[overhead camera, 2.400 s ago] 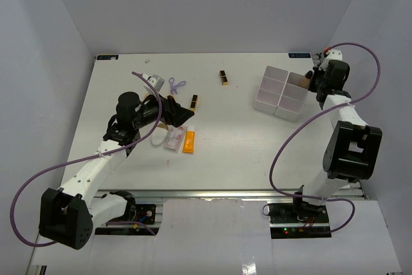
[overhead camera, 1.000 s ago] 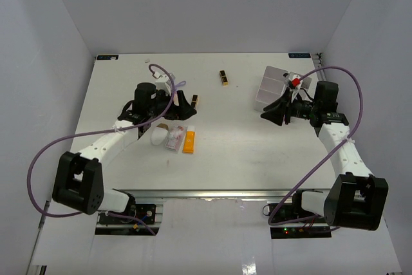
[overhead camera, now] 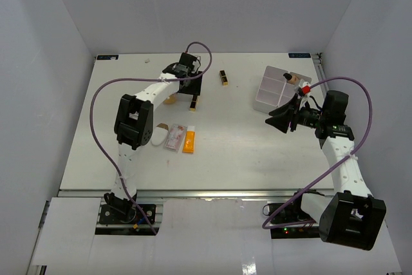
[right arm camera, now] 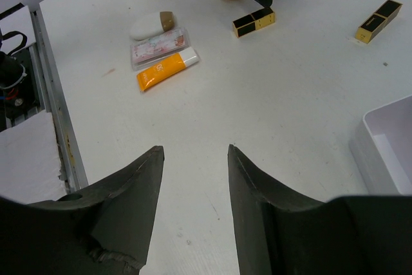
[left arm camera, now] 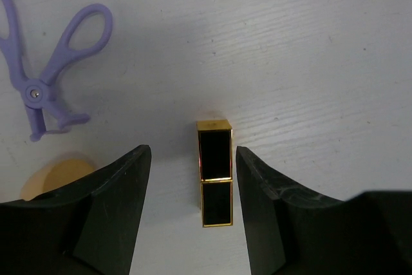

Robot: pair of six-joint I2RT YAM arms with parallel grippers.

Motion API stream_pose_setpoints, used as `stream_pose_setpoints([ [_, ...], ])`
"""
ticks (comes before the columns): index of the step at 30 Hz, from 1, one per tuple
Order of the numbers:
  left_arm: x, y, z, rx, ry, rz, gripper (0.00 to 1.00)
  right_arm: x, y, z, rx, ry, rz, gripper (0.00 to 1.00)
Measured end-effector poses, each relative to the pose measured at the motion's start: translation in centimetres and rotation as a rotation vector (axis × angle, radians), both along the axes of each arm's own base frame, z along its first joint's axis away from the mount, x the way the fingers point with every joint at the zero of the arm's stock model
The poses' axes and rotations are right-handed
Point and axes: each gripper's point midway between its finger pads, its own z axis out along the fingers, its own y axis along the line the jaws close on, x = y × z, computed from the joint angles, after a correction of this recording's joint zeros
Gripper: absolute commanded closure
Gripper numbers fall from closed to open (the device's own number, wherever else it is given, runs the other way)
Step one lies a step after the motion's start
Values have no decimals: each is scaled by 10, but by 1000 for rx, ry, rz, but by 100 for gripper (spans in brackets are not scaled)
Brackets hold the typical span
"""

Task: Organize the makeup

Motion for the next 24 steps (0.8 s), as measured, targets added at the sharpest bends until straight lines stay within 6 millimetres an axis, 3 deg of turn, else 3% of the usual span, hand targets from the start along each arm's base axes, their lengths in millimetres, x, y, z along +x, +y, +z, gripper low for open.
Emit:
stream_pose_setpoints([
  [7,-6,-11,-18,56,54,-37,35,1,0,1,2,-7,-3,49],
  [11,-11,-12,-23,80,74,-50,42,2,0,2,3,-6,-3,49],
  [17,-7,-14,-21,96,66,-58,53,0,0,-3,6,10,-5,49],
  [24,-6,-14,-24,104,73,-61,58,1,-1,-3,7,13,-7,49],
])
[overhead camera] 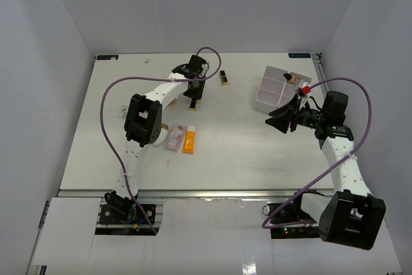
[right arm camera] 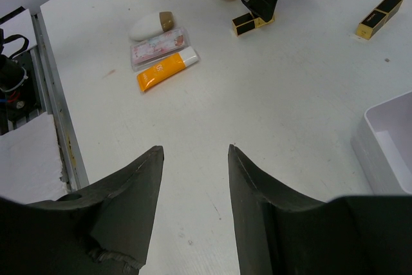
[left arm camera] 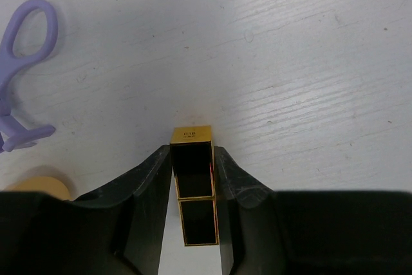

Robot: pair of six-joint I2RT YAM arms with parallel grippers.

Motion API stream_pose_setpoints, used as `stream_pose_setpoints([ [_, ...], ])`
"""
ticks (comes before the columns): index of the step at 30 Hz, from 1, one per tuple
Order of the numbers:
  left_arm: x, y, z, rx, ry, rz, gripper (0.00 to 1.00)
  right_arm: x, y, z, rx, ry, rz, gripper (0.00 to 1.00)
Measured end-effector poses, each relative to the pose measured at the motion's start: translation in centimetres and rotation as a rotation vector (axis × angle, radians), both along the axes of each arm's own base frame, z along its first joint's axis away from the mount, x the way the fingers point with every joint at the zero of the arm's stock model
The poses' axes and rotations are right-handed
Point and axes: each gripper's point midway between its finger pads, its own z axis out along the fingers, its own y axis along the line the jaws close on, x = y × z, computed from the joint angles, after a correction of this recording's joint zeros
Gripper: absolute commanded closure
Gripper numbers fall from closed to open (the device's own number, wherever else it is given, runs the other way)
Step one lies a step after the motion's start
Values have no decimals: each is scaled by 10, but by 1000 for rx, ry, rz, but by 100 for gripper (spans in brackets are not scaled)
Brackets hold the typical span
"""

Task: Organize the makeup

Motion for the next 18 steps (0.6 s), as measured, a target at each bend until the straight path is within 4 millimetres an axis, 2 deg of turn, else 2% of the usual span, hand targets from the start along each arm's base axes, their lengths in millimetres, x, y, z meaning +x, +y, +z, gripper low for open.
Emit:
stream_pose_setpoints([
  [3,-1,0,-5,5,10,-1,59,0,-1,0,1,1,-3,49],
  [9,-3,1,-9,11,21,-4,79,1,-3,0,4,4,-12,49],
  [14,-4,-1,-9,5,24,-10,91,2,-6,1,6,5,-19,49],
  [18,-11,-18,1,-35,18,-62,97,2,-8,1,10,4,-23,48],
])
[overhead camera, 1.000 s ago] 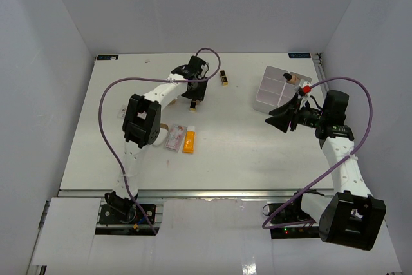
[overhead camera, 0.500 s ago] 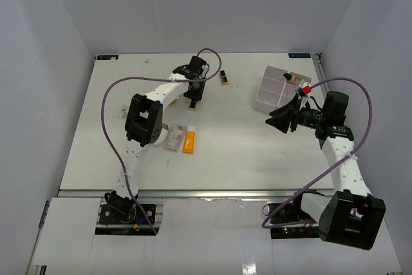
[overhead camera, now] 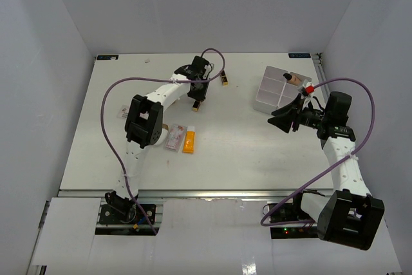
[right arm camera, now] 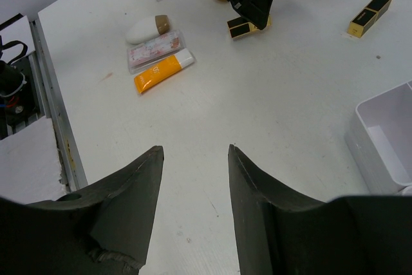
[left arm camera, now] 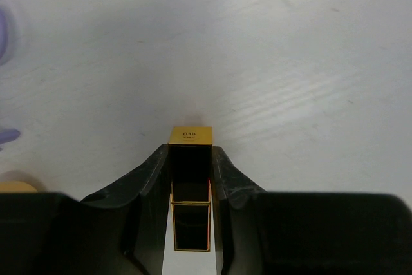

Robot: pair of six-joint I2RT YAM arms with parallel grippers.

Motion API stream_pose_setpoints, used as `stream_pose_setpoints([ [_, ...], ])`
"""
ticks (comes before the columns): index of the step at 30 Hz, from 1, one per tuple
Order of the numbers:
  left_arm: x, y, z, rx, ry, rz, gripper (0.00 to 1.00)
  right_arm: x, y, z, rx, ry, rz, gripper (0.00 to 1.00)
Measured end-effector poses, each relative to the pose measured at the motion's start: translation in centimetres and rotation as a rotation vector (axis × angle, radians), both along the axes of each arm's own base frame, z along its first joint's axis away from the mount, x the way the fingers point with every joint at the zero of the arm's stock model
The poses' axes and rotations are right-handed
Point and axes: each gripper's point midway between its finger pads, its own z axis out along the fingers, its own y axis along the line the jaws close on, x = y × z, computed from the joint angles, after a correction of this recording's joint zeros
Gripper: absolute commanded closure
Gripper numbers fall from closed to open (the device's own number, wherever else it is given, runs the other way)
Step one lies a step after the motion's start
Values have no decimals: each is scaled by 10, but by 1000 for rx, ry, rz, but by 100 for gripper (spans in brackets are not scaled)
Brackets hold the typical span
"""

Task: Organize the makeup

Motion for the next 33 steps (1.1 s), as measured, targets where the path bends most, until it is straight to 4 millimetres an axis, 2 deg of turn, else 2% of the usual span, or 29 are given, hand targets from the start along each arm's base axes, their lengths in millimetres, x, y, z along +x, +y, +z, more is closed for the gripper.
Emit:
stream_pose_setpoints([
  [2,-10,-15,13,-37,-10,-52,98,-1,-1,1,4,-1,2,48],
  [4,-24,-35,37,-90,-35,-116,99,-1,-2,1,7,-2,1,48],
  [8,-48,-79,100,-270,-118,-230,99,0,-5,1,9,-2,-7,48],
  [10,-61,-95,135,-373,-159,-278,99,0,-5,0,10,-2,-10,46],
  [13,-76,-107,179,-540,-220,-305,100,1,-6,-5,17,16,-26,40],
  [15,-90,-104,191,-632,-227,-299,100,2,-7,-7,21,28,-44,37],
  [18,-109,-103,194,-763,-212,-276,100,5,-8,-8,28,35,-73,31],
  [22,-126,-103,175,-886,-140,-209,100,8,-4,-6,25,36,-108,23],
  [25,-132,-105,166,-963,-99,-153,100,11,13,-5,4,39,-116,13],
  [28,-134,-106,161,-1003,-90,-106,100,13,33,-1,-1,78,-121,11],
  [33,-130,-107,184,-1071,-166,-43,100,31,66,14,6,204,-153,11],
])
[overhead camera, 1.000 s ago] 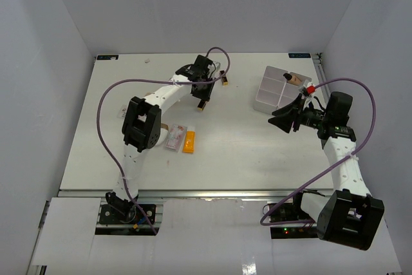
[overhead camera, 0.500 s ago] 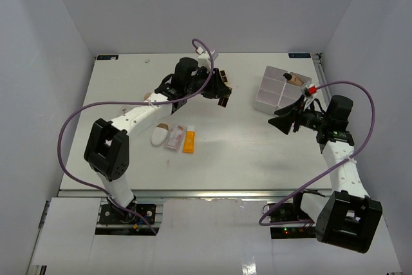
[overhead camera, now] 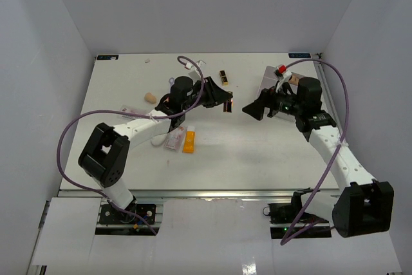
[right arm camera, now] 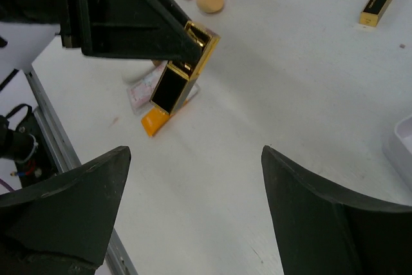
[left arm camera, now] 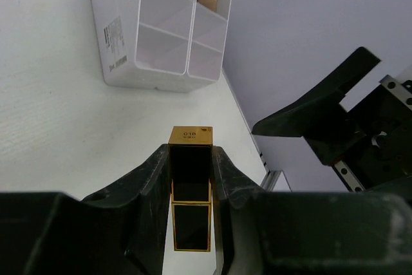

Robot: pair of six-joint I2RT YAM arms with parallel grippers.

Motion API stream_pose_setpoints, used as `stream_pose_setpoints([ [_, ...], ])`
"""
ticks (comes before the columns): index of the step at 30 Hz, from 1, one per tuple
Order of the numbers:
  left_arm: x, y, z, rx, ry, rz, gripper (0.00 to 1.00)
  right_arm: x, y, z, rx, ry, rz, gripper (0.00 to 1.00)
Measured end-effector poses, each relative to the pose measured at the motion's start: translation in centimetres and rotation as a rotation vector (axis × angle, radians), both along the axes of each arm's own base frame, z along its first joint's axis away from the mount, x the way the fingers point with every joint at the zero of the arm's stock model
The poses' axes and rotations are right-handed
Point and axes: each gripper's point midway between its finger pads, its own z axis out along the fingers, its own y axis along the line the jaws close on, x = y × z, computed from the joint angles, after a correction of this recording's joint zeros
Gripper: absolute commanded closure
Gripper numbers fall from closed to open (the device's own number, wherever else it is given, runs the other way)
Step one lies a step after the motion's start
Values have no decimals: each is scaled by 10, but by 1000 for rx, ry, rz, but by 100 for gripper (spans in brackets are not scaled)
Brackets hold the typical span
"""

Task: Organize the makeup

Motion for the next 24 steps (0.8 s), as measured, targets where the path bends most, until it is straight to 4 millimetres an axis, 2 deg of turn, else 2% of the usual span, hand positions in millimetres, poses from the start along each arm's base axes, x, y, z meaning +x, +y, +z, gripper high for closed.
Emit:
stream_pose_setpoints([
  [3,0,-4,14,-30,-29,33,100,13,16,8,3,64,-30,11],
  [6,1,-7,19,-42,-43,55,100,19,24,8,-2,115,-61,12],
  [24,7,-20,28,-47,-69,105,100,23,40,-27,-66,241,-115,25],
])
